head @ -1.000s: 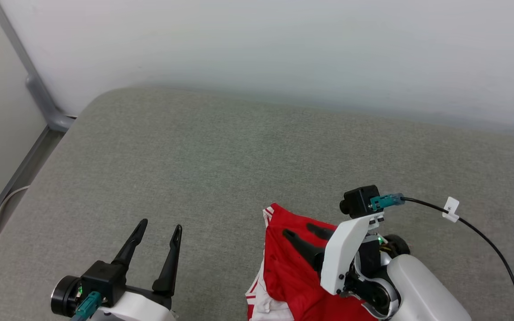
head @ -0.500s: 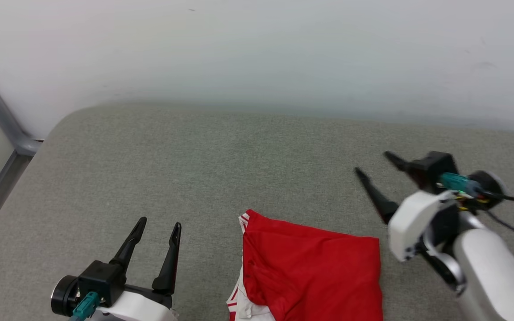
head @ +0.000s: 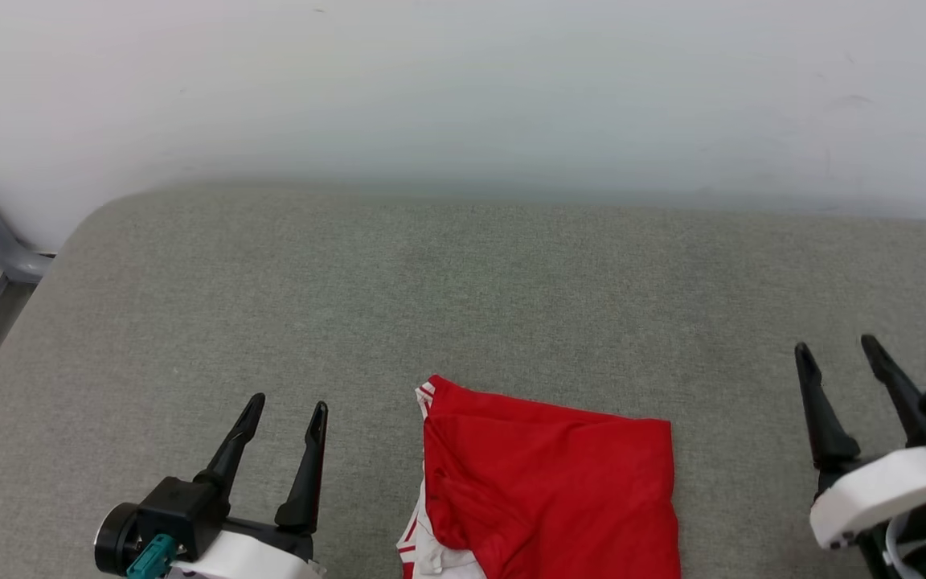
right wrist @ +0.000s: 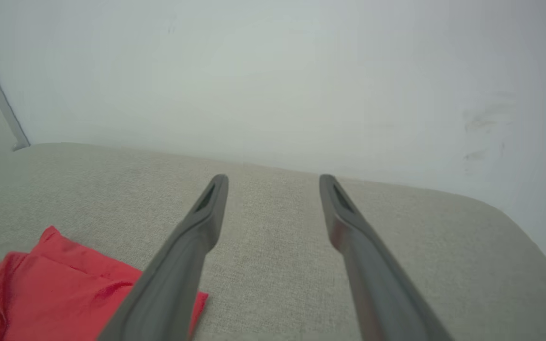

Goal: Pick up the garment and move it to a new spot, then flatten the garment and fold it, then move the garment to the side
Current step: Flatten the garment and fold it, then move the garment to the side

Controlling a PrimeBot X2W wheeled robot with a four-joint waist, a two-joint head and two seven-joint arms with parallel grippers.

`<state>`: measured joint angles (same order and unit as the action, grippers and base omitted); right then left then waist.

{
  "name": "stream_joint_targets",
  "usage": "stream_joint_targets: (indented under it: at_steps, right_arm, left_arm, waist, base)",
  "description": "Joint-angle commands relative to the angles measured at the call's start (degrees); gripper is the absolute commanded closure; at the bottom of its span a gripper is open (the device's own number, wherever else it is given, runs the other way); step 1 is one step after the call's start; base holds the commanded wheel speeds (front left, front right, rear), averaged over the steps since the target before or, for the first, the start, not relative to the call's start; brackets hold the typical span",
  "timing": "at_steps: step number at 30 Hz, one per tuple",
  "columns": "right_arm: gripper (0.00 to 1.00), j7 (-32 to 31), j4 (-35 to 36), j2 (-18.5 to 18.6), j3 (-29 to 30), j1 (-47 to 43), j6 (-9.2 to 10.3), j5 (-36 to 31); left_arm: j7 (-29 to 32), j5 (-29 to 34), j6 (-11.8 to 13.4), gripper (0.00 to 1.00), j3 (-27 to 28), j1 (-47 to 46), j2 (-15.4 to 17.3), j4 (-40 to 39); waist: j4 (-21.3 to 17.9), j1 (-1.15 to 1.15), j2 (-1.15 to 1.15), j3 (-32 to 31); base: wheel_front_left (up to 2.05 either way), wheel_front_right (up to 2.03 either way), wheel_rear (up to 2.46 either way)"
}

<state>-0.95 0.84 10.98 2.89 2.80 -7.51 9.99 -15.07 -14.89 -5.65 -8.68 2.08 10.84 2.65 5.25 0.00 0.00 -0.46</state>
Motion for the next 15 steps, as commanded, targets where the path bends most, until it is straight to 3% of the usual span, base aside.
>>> stream_joint_targets:
  at_steps: [1,5,11,15]
  right_arm:
    - [0.00,0.4,0.8,-0.9,0.5,-1.4,0.05,-0.4]
    - [0.00,0.4,2.7,-3.7,2.2,-4.2,0.05,-1.0]
    - [0.00,-1.6,4.0,-4.6,1.6,-5.1,0.05,-1.2]
    - [0.00,-8.2,4.0,-4.3,-0.3,-6.1,0.05,1.0]
  left_arm:
    - [-0.1,0.3,-0.4,0.00,0.3,0.3,-0.2,-0.4]
    - [-0.1,0.8,-0.8,0.00,1.1,0.3,-1.1,-1.0]
    - [-0.1,2.0,-1.4,0.00,1.8,-0.2,-1.7,-1.5]
    - [-0.1,2.4,-1.6,0.00,1.8,-1.1,-1.7,-1.6]
  waist:
    - [0.0,0.00,0.00,0.1]
    - [0.0,0.00,0.00,0.5]
    - [0.3,0.00,0.00,1.1]
    - [0.9,0.00,0.00,2.0]
  base:
    - [0.00,0.00,0.00]
    - [0.00,0.00,0.00]
    - [0.00,0.00,0.00]
    - [0.00,0.00,0.00]
